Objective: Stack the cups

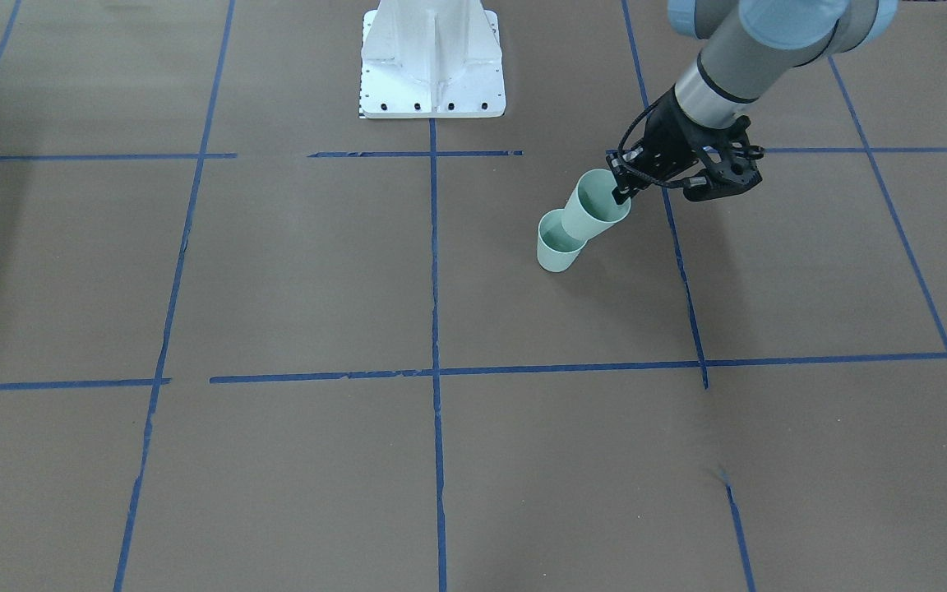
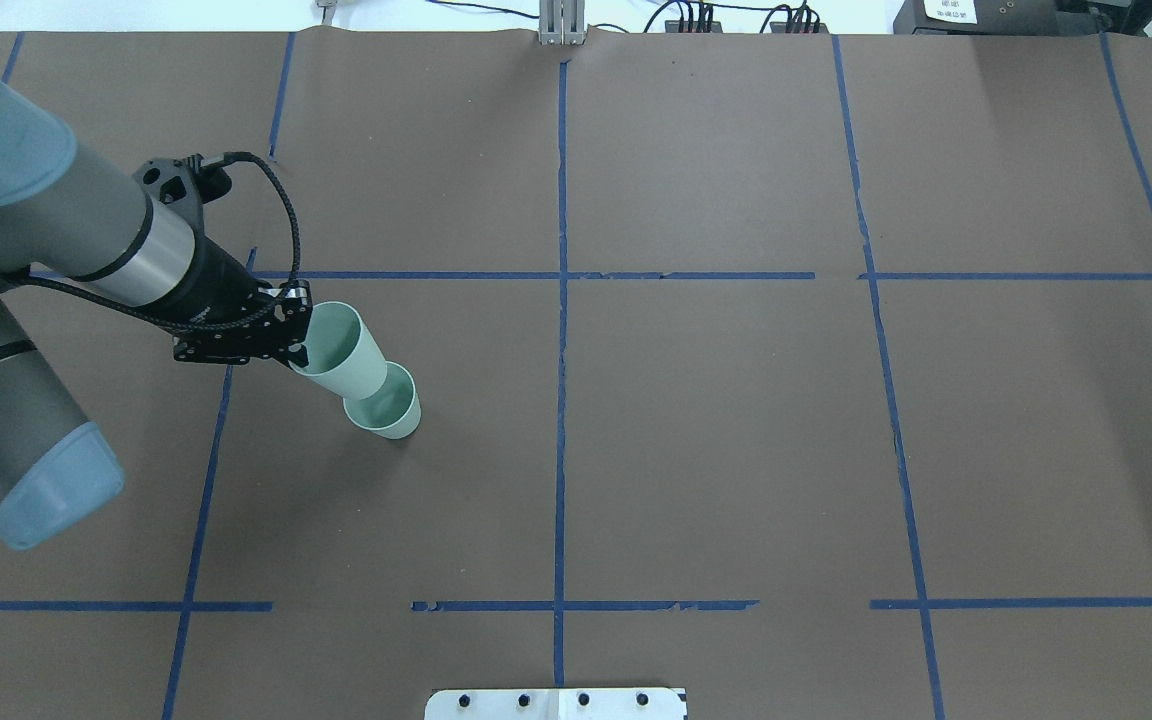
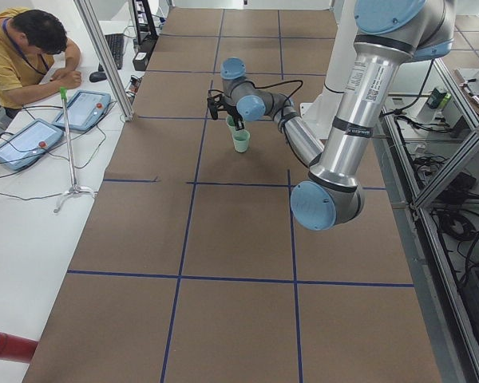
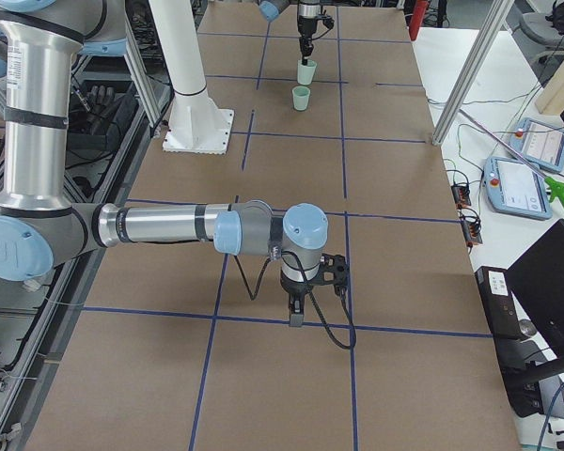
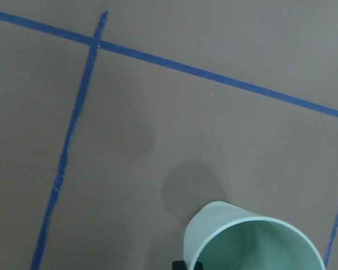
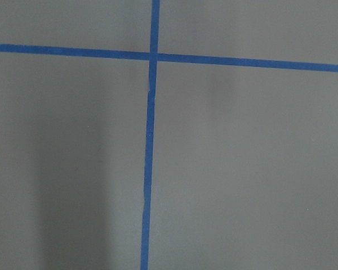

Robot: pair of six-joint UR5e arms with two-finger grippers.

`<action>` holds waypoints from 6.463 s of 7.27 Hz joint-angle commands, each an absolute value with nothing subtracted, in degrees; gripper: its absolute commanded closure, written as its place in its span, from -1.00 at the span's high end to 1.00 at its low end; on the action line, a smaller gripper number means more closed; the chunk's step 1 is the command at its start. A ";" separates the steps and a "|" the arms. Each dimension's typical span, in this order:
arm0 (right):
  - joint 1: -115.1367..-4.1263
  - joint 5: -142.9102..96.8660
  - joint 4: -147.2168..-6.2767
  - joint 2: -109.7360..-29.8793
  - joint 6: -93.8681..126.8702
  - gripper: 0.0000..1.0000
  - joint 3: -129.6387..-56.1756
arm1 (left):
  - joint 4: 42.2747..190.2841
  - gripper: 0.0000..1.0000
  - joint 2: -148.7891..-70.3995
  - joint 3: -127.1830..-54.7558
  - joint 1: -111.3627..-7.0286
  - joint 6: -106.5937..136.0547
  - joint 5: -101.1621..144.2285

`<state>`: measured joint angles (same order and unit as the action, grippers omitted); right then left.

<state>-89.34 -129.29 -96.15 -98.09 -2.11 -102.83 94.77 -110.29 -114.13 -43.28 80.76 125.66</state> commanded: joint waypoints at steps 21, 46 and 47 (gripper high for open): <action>-89.30 -129.29 -96.15 -98.09 -2.11 1.00 -102.83 | 90.79 1.00 -84.31 -109.63 -78.24 3.88 124.80; -89.38 -129.29 -96.15 -98.09 -2.11 1.00 -102.83 | 90.79 1.00 -77.26 -103.54 -89.91 -8.44 132.89; -89.30 -129.29 -96.15 -98.09 -2.11 1.00 -102.83 | 90.79 1.00 -77.17 -103.54 -89.91 -8.35 132.89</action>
